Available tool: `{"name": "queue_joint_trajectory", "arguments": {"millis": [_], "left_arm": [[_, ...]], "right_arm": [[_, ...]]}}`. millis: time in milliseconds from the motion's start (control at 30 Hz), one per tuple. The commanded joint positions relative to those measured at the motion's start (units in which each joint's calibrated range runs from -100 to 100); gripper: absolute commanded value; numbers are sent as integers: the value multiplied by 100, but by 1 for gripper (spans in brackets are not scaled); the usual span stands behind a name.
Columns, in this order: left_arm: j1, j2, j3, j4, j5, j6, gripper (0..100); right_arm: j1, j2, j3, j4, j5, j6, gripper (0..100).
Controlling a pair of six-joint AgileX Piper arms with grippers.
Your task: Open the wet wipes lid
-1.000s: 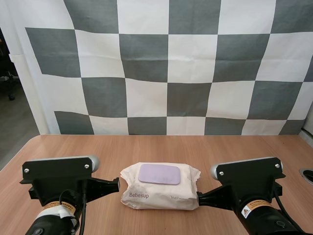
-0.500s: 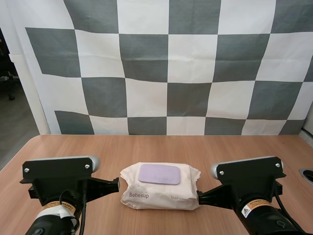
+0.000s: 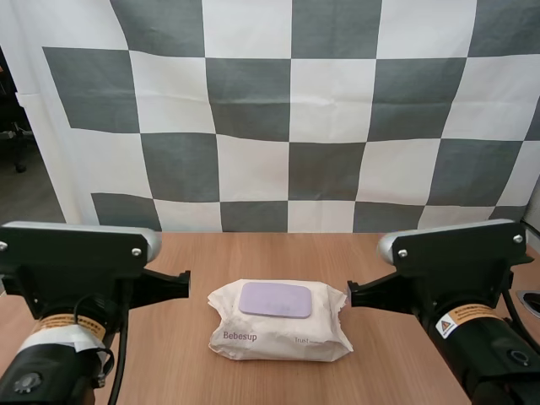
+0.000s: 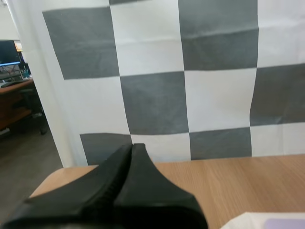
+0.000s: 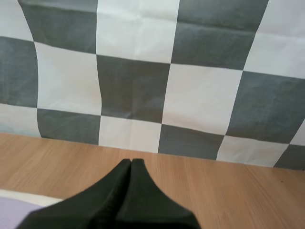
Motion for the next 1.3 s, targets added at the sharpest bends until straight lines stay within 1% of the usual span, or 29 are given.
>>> {"name": "queue_joint_trajectory", "arguments": {"millis": [0,67,200,300,367,600,733,800,933,1000,1100,1133,1167,1267], "left_arm": [[-1,-5,-399,2,88,-1,0],[-1,-5,-745,2,564,-1,0],[-1,-5,-1402,2,1818,-1,0],[-1,-5,-1790,2,2295,-1,0],[-1,-5,-1994,2,2376,-1,0],[115,-5,-2462,-91,3078,-1,0],[198,-5,-2597,-166,3768,-1,0],[210,-5,-2638,-155,4051,105,0],[210,-5,-2636,-168,4165,794,0],[210,-5,-2636,-218,4147,1119,0],[210,-5,-2636,-484,4147,1823,0],[210,-5,-2636,-576,4147,2009,0],[210,-5,-2636,-600,4129,2072,0],[210,232,-2636,-545,3912,2093,0]], "right_arm": [[-3,-6,-247,-2,16,2,0],[-3,-6,-434,-2,140,2,0],[-3,-6,-879,-2,970,2,0],[-3,-6,-1146,10,1407,2,0],[-3,-6,-1302,10,1613,2,0],[-3,-6,-1814,83,2173,2,0],[-3,-6,-2032,118,2704,-48,0],[-3,-6,-2138,190,3036,-224,0],[-3,-6,-2302,582,3374,-910,0],[-3,-6,-2331,849,3393,-1345,0],[-3,-6,-2331,1204,3626,-2225,0],[-3,-6,-2331,1317,3706,-2420,0],[-3,24,-2331,1359,3773,-2556,0],[-3,248,-2331,1367,3828,-2575,0]]}}
